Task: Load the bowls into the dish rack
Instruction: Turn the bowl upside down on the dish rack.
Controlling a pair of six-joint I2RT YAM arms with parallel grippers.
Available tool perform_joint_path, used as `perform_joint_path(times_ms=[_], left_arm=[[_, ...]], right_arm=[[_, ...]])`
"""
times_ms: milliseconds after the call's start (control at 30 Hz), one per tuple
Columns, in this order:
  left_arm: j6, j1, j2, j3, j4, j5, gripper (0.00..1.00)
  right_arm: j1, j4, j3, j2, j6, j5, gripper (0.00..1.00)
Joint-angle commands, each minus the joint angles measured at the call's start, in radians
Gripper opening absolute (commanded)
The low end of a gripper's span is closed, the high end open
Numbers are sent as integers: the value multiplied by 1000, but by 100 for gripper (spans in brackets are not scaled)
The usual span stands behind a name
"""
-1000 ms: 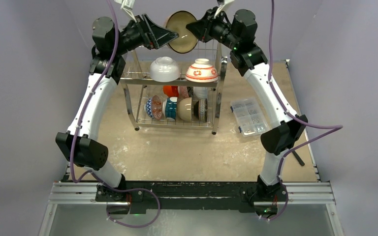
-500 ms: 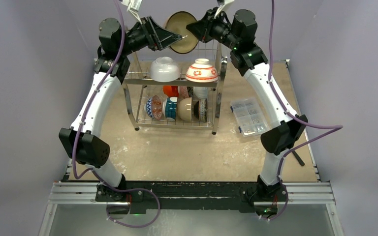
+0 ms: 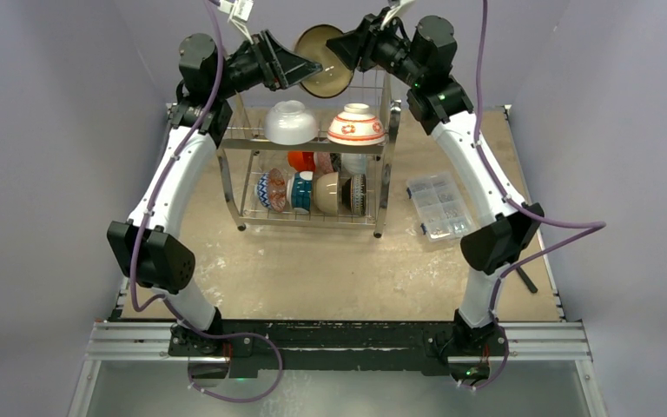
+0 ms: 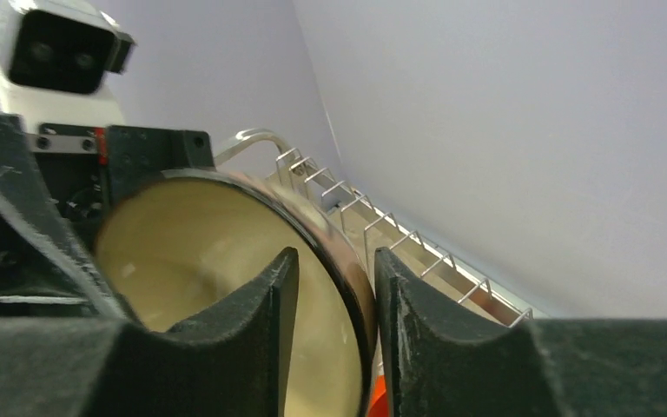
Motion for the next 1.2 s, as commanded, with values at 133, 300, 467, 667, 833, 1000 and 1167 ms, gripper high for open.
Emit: perform_joint_path(times_ms=[133,300,467,667,833,1000,1167], left_arm=[[-7,35,-23,-3,1,-109,0],[43,55,-43,6,-58,-201,0],[128,64,-46,48,-153,-286,0],[240,64,-74,61,-217,-463,0],[385,64,-87,108,-299,-595,0],[489,64,-105,118,-348,-652,0],[508,64,-125,104,-357,-696,0]], right_arm=[[4,107,-14,-73,11,2,47],[-2,111,-30,-81,15,11,55],[-2,113,-33,-82,19,12,63],[-4,114,-51,-92,19,11,64],[-6,114,-75,-106,19,10,64],[-5,119,-96,-112,24,7,64],[-5,110,-79,-95,31,-34,67]])
